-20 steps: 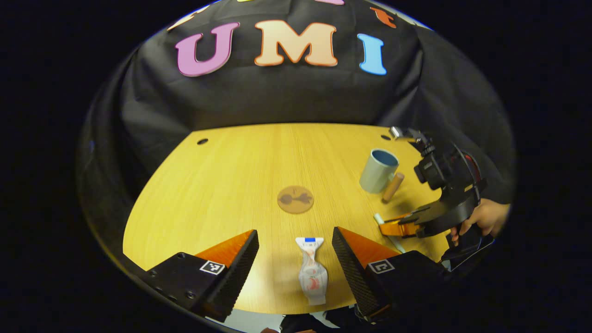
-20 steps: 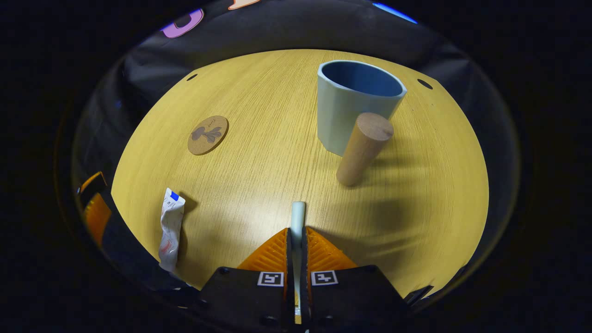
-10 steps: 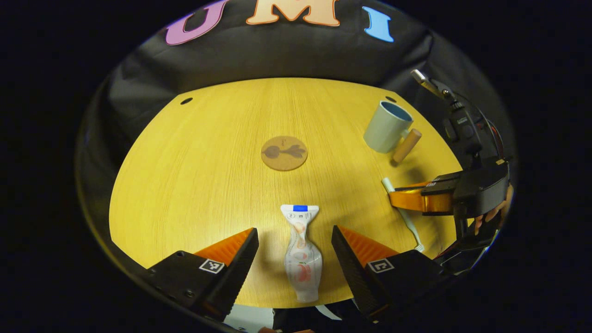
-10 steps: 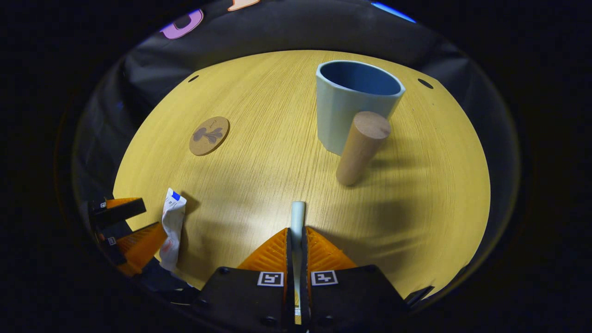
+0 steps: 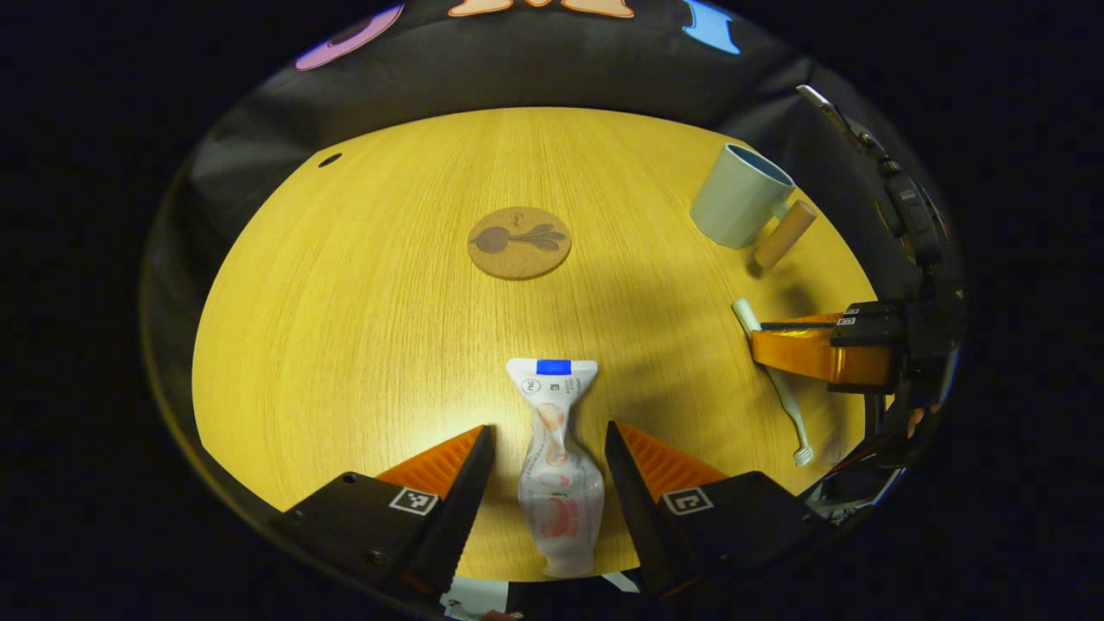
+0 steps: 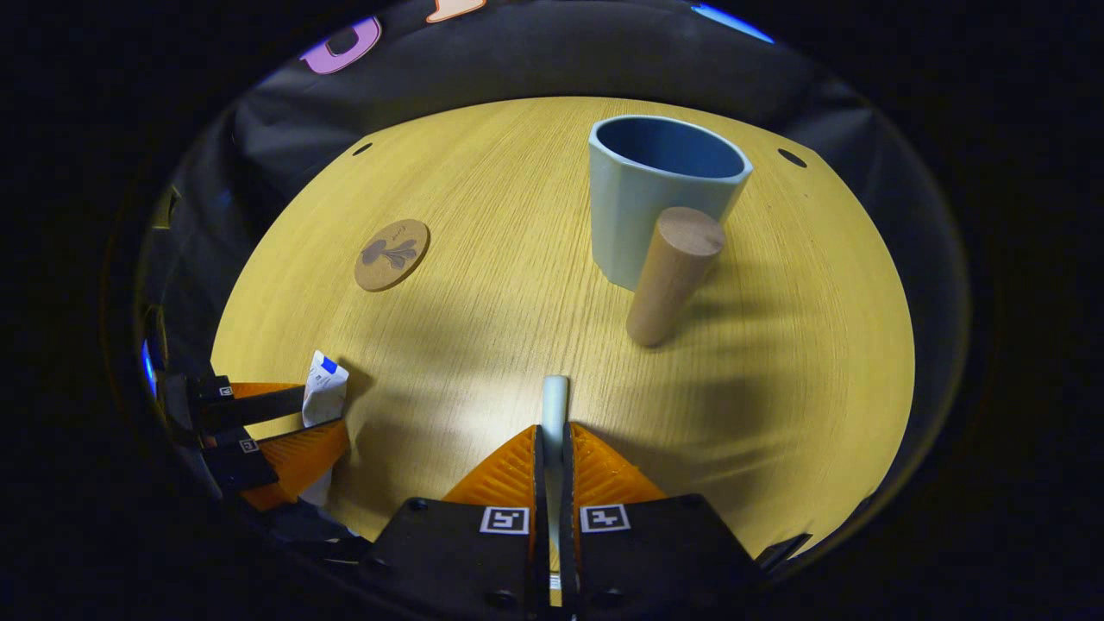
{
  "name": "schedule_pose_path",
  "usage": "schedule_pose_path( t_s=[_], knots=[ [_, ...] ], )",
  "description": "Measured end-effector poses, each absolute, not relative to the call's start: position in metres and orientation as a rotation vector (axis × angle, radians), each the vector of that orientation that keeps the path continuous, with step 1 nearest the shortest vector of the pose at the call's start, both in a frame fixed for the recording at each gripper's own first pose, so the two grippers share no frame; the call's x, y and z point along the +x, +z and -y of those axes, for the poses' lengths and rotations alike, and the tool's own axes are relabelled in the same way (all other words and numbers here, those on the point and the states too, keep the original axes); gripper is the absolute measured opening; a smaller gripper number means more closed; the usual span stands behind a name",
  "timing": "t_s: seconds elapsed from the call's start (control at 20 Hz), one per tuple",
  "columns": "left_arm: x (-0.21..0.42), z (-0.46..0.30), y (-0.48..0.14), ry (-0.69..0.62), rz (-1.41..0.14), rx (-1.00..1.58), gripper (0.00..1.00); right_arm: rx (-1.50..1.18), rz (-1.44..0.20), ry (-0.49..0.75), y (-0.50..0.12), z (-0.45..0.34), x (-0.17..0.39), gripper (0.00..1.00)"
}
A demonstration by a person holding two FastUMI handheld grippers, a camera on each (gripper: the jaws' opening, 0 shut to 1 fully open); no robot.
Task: Put the toothbrush and toothpaste on the desktop into the cup, then pick up the cup and place it on the coaster on the desktop.
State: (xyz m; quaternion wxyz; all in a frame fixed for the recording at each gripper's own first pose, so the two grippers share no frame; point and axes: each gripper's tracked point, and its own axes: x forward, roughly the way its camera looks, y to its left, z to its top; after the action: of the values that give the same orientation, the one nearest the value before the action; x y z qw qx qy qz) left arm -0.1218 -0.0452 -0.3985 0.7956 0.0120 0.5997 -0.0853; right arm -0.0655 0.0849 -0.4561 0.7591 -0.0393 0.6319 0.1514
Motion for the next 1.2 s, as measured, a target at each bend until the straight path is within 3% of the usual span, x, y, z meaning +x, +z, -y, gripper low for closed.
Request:
schedule_pose_path(
  t_s=[0.3, 0.45, 0.55, 0.75, 1.2],
  knots=[
    [-0.116, 0.039, -0.401, -0.196, -1.294, 0.066, 0.53, -0.089, -1.369, 0.328, -0.458, -0.085, -0.065, 0.07],
    [-0.11, 0.038, -0.402, -0.2, -1.277, 0.068, 0.28, -0.088, -1.355, 0.329, -0.457, -0.085, -0.065, 0.07],
    [-0.11, 0.038, -0.401, -0.212, -1.264, 0.073, 0.17, -0.081, -1.338, 0.327, -0.458, -0.085, -0.065, 0.07],
    [-0.11, 0.039, -0.403, -0.216, -1.266, 0.063, 0.1, -0.014, -1.332, 0.304, -0.456, -0.088, -0.066, 0.07],
    [-0.108, 0.038, -0.402, -0.225, -1.233, 0.05, 0.07, 0.124, -1.29, 0.295, -0.457, -0.096, -0.063, 0.07]
  ],
)
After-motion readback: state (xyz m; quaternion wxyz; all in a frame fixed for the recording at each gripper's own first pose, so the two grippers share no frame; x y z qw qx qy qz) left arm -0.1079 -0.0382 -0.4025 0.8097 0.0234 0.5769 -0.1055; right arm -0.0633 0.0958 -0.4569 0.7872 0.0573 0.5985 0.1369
